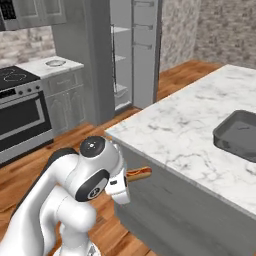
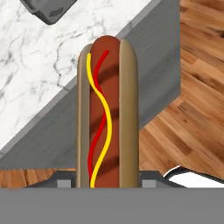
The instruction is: Place the cold items (orange and lemon wedge) from the fridge in one tupperware on the dining counter. Place the warm items (kebab skewer and hot dog) in the stove area in another tupperware.
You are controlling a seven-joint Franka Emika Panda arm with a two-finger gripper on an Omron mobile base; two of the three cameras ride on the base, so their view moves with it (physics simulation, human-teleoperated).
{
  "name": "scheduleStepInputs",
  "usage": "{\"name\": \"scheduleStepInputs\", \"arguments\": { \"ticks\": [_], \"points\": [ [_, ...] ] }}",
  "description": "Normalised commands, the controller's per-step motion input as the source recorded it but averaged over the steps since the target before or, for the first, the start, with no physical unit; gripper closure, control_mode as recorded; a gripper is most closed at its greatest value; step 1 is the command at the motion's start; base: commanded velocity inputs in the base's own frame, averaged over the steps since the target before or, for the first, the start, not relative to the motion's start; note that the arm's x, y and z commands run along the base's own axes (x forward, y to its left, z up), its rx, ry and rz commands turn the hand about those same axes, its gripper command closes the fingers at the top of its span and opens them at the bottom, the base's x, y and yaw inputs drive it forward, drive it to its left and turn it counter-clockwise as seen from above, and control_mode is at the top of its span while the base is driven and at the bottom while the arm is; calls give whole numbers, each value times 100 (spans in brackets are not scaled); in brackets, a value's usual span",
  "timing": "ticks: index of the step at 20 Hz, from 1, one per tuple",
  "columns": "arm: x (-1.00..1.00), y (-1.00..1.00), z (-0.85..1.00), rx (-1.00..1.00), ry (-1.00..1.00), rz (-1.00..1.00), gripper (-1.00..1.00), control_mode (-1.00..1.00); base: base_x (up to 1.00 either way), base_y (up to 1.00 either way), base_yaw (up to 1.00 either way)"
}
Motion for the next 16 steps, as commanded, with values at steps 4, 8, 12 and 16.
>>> {"name": "scheduleStepInputs", "arguments": {
  "ticks": [4,8,12,16],
  "points": [
    [0,0,0,0,0,0,100,100,-2,-100,-9],
    [0,0,0,0,0,0,100,100,1,-100,-5],
    [0,0,0,0,0,0,100,100,13,-100,-3],
    [0,0,0,0,0,0,100,100,15,-100,-1]
  ]
}}
